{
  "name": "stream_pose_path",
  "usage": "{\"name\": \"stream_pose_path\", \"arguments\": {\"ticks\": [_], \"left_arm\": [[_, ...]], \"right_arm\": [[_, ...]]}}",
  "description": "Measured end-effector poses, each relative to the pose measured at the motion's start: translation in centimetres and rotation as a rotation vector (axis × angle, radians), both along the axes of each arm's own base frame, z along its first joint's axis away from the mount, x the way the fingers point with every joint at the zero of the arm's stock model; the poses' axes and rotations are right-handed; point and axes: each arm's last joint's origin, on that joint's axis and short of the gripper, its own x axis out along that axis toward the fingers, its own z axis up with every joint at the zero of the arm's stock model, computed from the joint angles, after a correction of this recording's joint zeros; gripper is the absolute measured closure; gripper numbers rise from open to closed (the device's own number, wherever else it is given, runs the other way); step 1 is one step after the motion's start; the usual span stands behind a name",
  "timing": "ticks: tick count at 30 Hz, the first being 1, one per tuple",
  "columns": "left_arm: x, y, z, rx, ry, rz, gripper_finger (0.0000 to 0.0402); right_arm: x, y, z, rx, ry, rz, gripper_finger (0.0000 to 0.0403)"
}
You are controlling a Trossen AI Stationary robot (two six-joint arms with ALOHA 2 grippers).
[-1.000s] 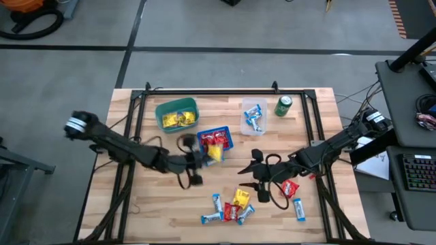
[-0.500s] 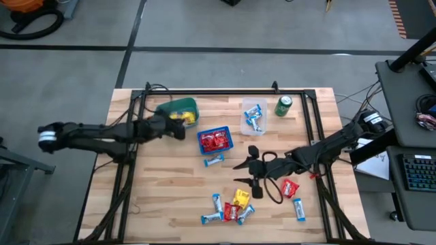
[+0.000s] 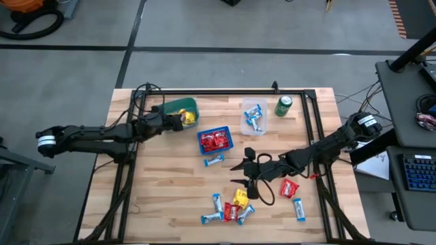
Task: Sort candy
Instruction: Put the sour patch candy into the blue green bin
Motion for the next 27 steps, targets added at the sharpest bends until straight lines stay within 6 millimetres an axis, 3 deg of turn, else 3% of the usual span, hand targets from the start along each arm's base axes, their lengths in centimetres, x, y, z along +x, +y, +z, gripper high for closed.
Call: {"name": "stream_pose_path", "arguments": {"ticks": [27], "left_arm": [[-1.1,0.6,-1.5,-0.154,0.056,0.152,0.0401]], "right_arm": [[0.0,0.0,0.0,0.023,0.002,-0.01,0.0216]]}}
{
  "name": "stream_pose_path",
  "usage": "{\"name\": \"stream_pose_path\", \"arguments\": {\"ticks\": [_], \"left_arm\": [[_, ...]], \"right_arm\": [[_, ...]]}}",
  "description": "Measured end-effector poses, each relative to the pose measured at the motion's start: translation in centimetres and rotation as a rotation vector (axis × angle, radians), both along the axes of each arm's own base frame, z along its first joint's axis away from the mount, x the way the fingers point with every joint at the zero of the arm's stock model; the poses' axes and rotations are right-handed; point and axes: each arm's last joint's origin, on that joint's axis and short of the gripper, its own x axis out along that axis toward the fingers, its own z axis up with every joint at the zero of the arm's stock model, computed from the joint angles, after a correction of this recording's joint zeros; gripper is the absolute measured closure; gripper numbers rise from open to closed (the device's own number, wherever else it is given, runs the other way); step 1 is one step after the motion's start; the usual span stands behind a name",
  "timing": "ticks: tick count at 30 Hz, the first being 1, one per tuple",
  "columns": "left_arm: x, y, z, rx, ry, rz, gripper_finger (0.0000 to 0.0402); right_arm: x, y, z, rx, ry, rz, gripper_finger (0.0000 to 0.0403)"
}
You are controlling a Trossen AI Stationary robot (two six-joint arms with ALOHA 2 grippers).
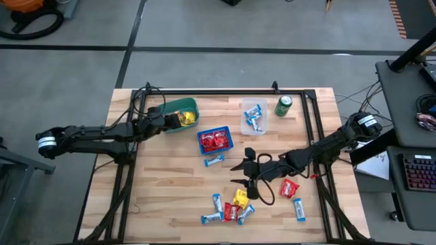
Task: Sort candy
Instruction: Put the sour patch candy into the blue green bin
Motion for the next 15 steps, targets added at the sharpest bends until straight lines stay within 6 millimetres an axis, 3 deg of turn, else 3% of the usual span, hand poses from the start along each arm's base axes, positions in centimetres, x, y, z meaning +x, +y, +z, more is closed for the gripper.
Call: {"name": "stream_pose_path", "arguments": {"ticks": [8,11,15], "left_arm": [[0.7,-0.1,1.0,0.109,-0.022,-0.122,0.0401],[2.0,-0.8,3.1,0.228,-0.197,-0.38,0.0401],[2.9,-2.9,6.1,0.507,-0.426,-0.853,0.0401]], "right_arm": [[0.0,0.0,0.1,-0.001,-0.007,0.002,0.0216],[0.3,-0.2,0.5,-0.049,-0.056,0.015,0.0216],[0.8,-0.9,1.2,-0.176,-0.144,-0.075,0.0216]]}}
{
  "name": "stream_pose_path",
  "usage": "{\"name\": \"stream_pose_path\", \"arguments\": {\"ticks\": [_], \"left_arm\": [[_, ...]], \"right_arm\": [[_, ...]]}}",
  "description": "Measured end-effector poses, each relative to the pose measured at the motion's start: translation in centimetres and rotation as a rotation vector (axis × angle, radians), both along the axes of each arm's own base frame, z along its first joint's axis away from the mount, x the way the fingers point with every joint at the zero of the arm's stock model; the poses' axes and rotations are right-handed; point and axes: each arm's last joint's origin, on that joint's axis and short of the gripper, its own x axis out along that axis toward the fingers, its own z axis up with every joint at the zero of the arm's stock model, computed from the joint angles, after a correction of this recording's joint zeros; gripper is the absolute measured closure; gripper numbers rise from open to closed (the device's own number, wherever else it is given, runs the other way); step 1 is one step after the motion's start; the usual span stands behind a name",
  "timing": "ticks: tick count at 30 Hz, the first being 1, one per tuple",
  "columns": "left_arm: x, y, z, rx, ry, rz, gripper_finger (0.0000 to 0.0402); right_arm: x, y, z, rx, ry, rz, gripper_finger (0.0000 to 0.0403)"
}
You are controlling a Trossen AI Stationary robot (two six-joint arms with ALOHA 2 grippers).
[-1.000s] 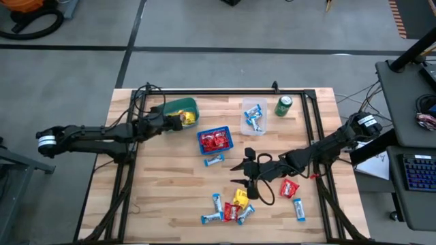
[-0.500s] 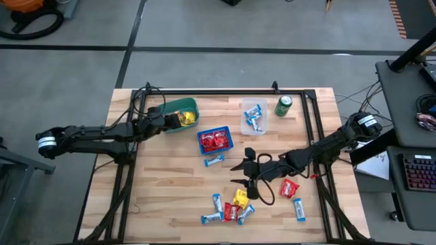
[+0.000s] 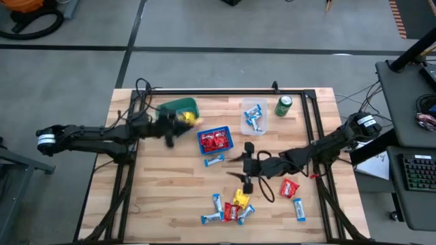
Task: Sort candy
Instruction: Put the sour patch candy into the blue green bin
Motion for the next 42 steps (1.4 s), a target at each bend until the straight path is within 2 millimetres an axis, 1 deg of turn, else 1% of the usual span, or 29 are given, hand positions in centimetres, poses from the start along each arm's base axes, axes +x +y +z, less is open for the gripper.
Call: {"name": "stream_pose_path", "arguments": {"ticks": [1,3,7,11,17,21,25,28,30,32,35,40,42], "left_arm": [[0.1,-0.6,0.3,0.06,-0.027,-0.088,0.0401],[0.2,-1.7,0.6,0.137,-0.061,-0.178,0.0401],[0.4,-3.2,0.8,0.223,-0.095,-0.222,0.0401],[0.9,-4.1,0.7,0.237,-0.122,-0.267,0.0401],[2.0,-5.3,-0.3,0.224,-0.105,-0.325,0.0401],[2.6,-5.7,-0.7,0.223,-0.127,-0.338,0.0401],[3.1,-5.7,-1.0,0.215,-0.132,-0.344,0.0401],[3.2,-5.7,-1.3,0.212,-0.127,-0.345,0.0401],[3.3,-5.7,-1.4,0.207,-0.121,-0.346,0.0401],[3.3,-5.7,-1.4,0.207,-0.12,-0.346,0.0401],[3.3,-5.7,-1.3,0.207,-0.123,-0.346,0.0401],[3.2,-5.7,-1.2,0.204,-0.128,-0.344,0.0401],[3.2,-5.7,-1.2,0.194,-0.122,-0.345,0.0401]], "right_arm": [[0.2,-0.2,0.2,-0.03,-0.029,-0.024,0.0216],[0.6,-0.6,0.9,-0.073,-0.108,-0.024,0.0216],[1.6,-1.3,1.7,-0.137,-0.243,0.007,0.0216],[2.9,-2.5,1.9,-0.169,-0.324,-0.004,0.0216],[4.9,-3.4,2.4,-0.18,-0.347,0.074,0.0216],[6.0,-3.6,2.3,-0.187,-0.31,0.083,0.0216],[6.7,-3.5,1.7,-0.188,-0.275,0.117,0.0216],[6.9,-3.4,1.5,-0.178,-0.27,0.128,0.0219],[6.9,-3.4,1.5,-0.172,-0.273,0.13,0.023],[6.9,-3.4,1.5,-0.166,-0.273,0.132,0.0249],[6.9,-3.4,1.6,-0.16,-0.273,0.131,0.0292],[6.9,-3.6,1.5,-0.163,-0.259,0.13,0.0379],[6.9,-3.6,1.4,-0.164,-0.257,0.129,0.0388]]}}
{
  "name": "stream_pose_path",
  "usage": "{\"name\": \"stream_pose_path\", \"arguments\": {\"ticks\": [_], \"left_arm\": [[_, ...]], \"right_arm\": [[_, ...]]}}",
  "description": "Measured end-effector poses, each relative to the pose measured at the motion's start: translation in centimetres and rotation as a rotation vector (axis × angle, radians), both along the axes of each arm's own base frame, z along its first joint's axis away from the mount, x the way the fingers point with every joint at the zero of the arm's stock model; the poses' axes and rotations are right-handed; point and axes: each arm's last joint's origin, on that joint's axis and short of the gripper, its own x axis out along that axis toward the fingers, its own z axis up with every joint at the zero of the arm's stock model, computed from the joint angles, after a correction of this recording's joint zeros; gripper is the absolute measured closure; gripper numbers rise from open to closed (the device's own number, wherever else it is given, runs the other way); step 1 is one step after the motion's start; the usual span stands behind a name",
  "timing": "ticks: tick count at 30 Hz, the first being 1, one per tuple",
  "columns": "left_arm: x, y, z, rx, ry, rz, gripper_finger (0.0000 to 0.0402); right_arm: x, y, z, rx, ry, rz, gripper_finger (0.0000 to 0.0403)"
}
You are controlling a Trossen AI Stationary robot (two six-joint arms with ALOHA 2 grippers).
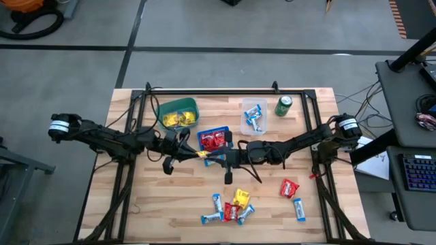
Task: Sort candy
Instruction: Put the sour patch candy into the blue green bin
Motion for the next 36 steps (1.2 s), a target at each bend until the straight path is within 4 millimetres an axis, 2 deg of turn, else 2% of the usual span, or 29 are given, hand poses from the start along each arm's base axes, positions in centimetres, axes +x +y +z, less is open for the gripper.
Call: {"name": "stream_pose_path", "arguments": {"ticks": [5,11,16,21,26,30,36], "left_arm": [[0.0,0.0,-0.1,-0.005,0.008,0.003,0.0384],[0.0,0.0,-0.7,0.016,0.079,0.004,0.0321],[0.0,0.0,-2.0,0.062,0.208,-0.001,0.0266],[0.0,0.1,-2.7,0.116,0.259,0.018,0.0228],[0.4,-0.1,-3.3,0.124,0.279,0.066,0.0206],[1.3,-0.9,-4.4,0.12,0.277,0.099,0.0199],[2.8,-1.2,-6.0,0.064,0.256,0.239,0.0198]], "right_arm": [[-0.4,-0.1,0.6,0.02,0.015,0.003,0.0394],[-1.9,-0.3,1.8,0.108,0.115,0.003,0.0394],[-3.1,-0.3,1.6,0.212,0.268,0.046,0.0394],[-3.8,-0.4,0.5,0.325,0.435,0.023,0.0394],[-4.1,-0.7,-0.4,0.386,0.514,-0.044,0.0394],[-3.9,-0.9,-0.7,0.334,0.49,-0.14,0.0394],[-3.3,-0.9,-0.7,0.252,0.432,-0.142,0.0394]]}}
